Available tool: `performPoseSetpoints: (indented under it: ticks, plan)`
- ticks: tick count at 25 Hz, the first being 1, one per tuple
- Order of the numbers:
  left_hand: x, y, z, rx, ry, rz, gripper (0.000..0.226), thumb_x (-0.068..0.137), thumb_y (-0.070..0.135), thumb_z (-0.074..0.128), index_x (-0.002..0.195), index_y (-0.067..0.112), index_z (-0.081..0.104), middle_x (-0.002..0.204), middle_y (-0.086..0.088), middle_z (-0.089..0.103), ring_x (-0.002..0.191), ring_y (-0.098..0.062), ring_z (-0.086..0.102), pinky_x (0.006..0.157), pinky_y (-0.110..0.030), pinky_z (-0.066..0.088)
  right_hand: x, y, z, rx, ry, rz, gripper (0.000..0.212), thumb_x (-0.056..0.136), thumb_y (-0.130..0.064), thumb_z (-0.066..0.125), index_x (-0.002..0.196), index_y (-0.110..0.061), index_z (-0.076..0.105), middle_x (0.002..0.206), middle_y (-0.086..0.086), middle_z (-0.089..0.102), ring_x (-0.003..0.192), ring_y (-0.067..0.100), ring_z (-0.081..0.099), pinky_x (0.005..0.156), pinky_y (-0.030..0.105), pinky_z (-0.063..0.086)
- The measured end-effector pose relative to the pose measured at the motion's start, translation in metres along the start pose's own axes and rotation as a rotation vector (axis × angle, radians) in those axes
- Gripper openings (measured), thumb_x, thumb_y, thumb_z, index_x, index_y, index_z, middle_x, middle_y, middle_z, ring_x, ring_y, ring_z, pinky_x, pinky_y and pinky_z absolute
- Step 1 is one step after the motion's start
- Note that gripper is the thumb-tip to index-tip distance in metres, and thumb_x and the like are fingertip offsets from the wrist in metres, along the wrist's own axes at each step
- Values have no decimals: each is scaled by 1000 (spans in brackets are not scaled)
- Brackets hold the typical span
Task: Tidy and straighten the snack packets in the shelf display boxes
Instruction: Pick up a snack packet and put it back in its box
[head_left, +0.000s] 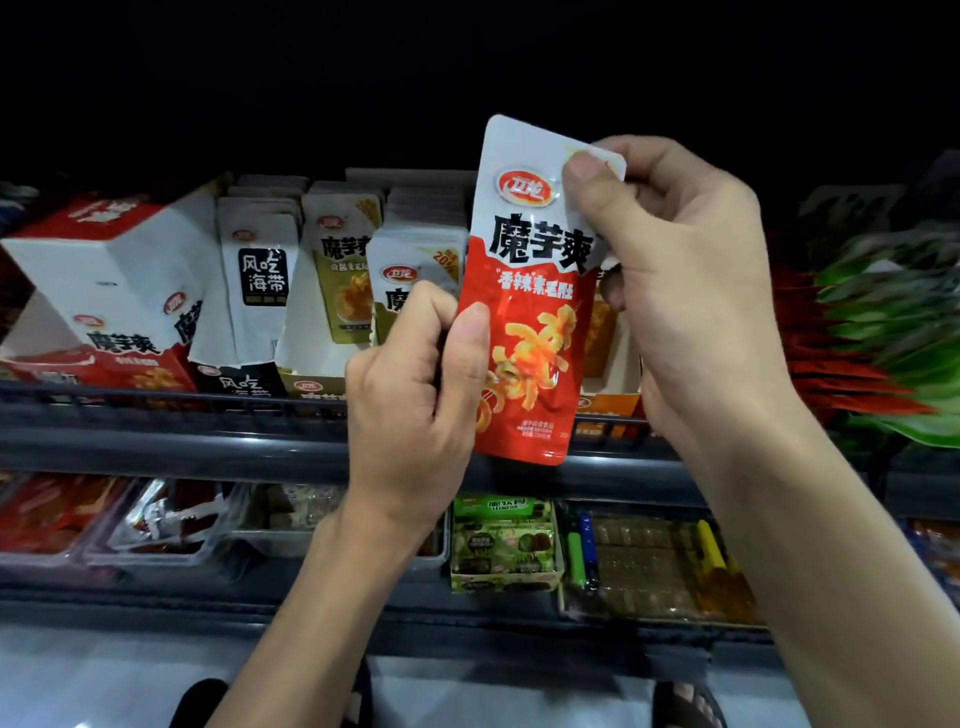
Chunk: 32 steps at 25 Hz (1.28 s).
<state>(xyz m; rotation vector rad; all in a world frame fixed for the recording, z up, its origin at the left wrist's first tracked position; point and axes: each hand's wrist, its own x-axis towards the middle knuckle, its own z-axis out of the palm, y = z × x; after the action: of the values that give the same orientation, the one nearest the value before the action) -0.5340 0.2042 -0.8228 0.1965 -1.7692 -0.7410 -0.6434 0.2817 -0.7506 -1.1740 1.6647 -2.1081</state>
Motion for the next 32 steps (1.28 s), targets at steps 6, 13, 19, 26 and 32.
performPoseSetpoints:
  ticks: [6, 13, 19, 26, 32]
  plan:
    - [-3, -2, 17, -24, -4, -63, 33, 99, 43, 42, 82, 14, 47, 74, 13, 60, 59, -6, 60, 43, -20, 45, -5, -7, -21, 110, -51, 169, 19, 92, -16, 66, 106, -3, 68, 90, 3, 77, 67, 3, 70, 44, 6, 41]
    - [-9, 1, 33, -125, -146, -214, 28, 94, 34, 56, 81, 9, 53, 82, 14, 66, 71, -6, 66, 53, -22, 54, -2, -6, -43, 63, 35, 108, 17, 92, -14, 67, 105, -3, 67, 86, 1, 75, 58, 0, 66, 44, 7, 41]
    - [-11, 5, 40, -171, -214, -292, 27, 90, 30, 61, 78, 7, 55, 81, 3, 70, 75, -9, 70, 57, -26, 57, 3, -1, -61, -54, -50, 168, 27, 84, -25, 74, 108, -13, 68, 96, 0, 77, 83, 16, 73, 50, 16, 43]
    - [-15, 4, 59, 69, -195, -234, 12, 95, 26, 60, 91, 17, 68, 76, 16, 64, 67, -4, 59, 55, -16, 43, 18, 2, -87, 18, 221, -131, 34, 83, -16, 78, 111, -4, 62, 110, 11, 72, 104, 25, 69, 95, 48, 54]
    - [-27, -9, 86, 549, -431, 48, 26, 89, 22, 66, 115, 18, 67, 110, 2, 65, 102, -19, 56, 84, -38, 51, 31, 36, -108, -168, 345, -388, 33, 89, -12, 73, 111, -7, 49, 110, 21, 59, 100, 27, 63, 87, 38, 52]
